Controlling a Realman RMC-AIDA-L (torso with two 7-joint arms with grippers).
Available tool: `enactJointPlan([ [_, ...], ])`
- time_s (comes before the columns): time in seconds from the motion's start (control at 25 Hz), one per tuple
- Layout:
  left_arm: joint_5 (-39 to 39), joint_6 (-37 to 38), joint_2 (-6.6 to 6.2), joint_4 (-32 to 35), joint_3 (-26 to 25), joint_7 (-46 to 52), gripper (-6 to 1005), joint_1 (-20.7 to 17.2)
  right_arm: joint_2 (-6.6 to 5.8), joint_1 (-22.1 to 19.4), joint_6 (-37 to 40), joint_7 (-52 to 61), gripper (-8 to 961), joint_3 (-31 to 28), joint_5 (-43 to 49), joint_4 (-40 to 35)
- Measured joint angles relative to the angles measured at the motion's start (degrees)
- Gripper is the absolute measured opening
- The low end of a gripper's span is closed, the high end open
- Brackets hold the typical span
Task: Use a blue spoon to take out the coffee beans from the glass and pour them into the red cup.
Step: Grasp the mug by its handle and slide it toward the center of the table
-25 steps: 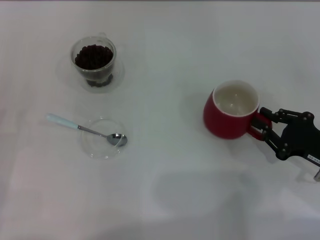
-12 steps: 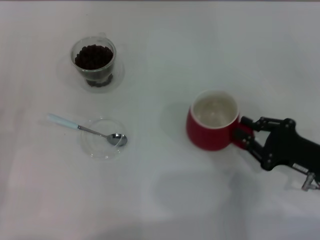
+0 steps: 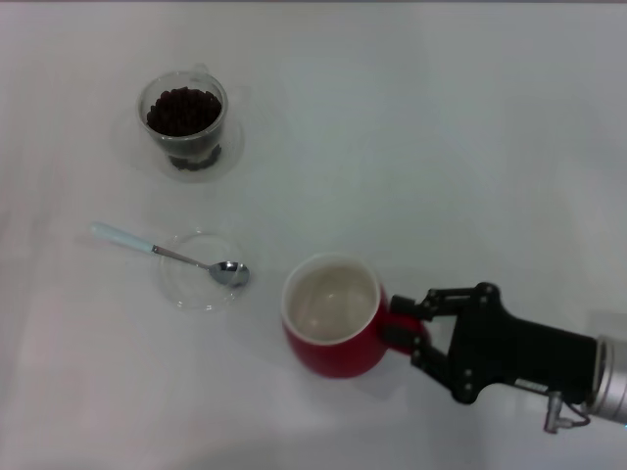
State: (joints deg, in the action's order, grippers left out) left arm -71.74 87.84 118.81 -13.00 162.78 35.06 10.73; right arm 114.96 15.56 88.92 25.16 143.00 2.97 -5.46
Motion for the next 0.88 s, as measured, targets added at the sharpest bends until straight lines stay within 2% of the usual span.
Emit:
enactJointPlan([
  [0.24, 0.17, 0.01, 0.10, 0.00, 0.00, 0.00, 412, -0.06, 0.08, 0.13, -3.07, -0.87, 282, -0.01, 3.37, -2.42],
  [0.68, 0.60, 0.06, 0.10, 0.09, 0.00, 0.00, 413, -0.29, 0.07, -0.36, -4.33, -2.13, 324, -0.53, 3.68, -2.18],
  [0.8, 0.62, 0.15, 0.11, 0.31, 0.00, 0.14, 413, -0.42, -0.15, -0.55, -1.97, -2.04, 335, -0.60, 3.57, -1.81],
  [0.88, 0.63, 0.54, 0.06, 1.58, -0.01, 0.33, 414, -0.55, -0.36, -0.66, 2.14, -2.01, 424, -0.62, 3.53, -0.52],
])
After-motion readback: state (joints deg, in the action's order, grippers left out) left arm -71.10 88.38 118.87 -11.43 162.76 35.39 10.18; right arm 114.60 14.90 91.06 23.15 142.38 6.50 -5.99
